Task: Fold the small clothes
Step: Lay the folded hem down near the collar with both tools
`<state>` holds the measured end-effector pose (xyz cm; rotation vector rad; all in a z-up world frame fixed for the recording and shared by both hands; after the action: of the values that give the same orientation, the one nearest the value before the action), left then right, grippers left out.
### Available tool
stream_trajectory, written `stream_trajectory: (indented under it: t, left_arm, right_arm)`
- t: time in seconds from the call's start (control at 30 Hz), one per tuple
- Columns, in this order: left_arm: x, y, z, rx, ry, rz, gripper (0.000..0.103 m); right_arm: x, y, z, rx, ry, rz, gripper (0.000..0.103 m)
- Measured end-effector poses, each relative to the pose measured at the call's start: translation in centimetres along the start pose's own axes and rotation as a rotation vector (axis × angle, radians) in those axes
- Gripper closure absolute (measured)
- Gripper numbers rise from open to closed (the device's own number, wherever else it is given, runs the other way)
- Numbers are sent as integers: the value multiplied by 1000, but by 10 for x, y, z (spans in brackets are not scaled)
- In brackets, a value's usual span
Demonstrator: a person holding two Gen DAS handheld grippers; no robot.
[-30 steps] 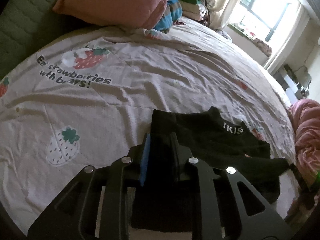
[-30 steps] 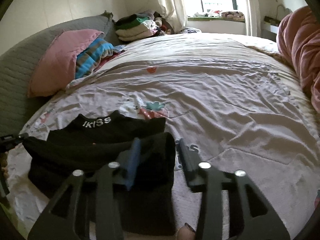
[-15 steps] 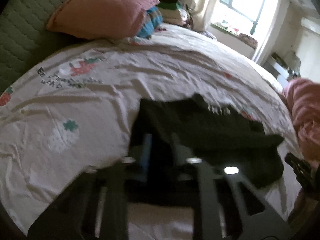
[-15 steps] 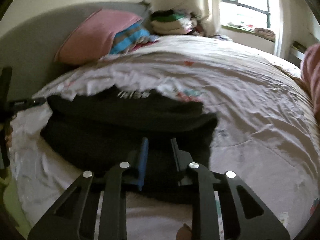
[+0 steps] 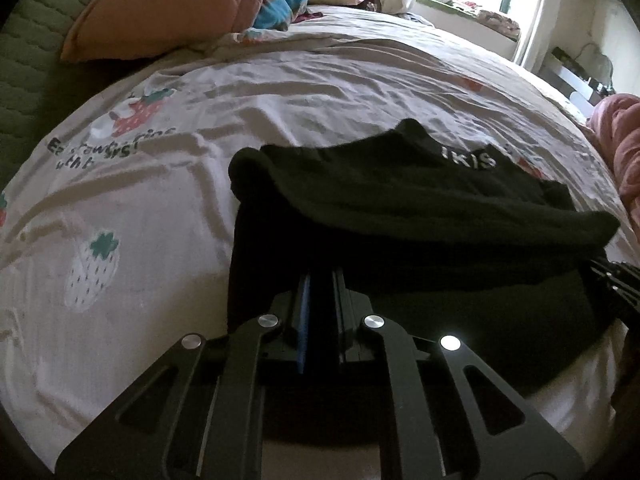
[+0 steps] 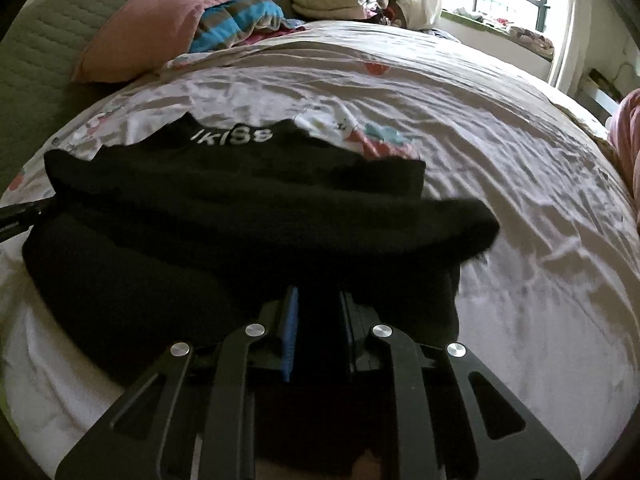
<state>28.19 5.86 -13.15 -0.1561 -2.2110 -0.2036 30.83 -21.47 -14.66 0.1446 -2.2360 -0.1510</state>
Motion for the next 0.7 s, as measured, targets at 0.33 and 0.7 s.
stream_trajectory:
  t: [0.33,0.7]
  left_arm:
    - [-16,26,-36,96,-17,-2,98]
    - [-8,71,-42,275,-86,18,78]
  right_arm:
    - [-18,-15,-47,-98,-62,4,86]
    - [-4,-56,-67,-182,-170,20,71]
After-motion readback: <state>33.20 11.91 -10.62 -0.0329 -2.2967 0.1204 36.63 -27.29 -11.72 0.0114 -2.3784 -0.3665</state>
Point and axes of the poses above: each gripper's, at about its wrist camera, not at the fingertips, and x roughly against the way its jaws point, y to its left, z to its underside, the point moved 10 cm from there along -x, roughly the way its jaws point, and after that the axes turned 15 degrees about -x, right-handed, at the moved point
